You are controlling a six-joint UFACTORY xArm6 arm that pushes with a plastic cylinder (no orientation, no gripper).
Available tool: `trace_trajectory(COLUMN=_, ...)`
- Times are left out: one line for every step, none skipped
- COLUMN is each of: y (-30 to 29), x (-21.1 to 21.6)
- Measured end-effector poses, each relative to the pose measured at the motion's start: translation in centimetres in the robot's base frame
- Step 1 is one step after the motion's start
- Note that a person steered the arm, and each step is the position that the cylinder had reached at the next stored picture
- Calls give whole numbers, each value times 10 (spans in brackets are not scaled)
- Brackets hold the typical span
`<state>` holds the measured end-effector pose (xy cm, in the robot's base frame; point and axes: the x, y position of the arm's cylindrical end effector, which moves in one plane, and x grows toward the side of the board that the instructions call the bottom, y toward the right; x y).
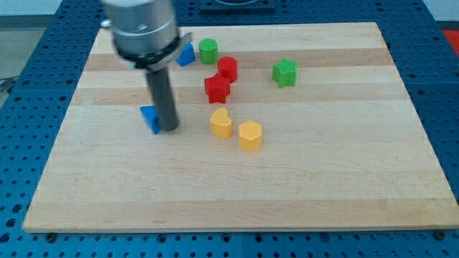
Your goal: Move your arm away from blue triangle
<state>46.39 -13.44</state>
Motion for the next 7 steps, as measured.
trace_trajectory(y=-3, x=1)
trace_trajectory(y=-3, x=-4)
trace_trajectory(y=-13, x=-39)
trace_trajectory(y=-16, x=-44)
trace_trajectory(y=-20, x=-69)
trace_trajectory(y=-21, x=-80)
trace_trajectory(y=-28, x=-87)
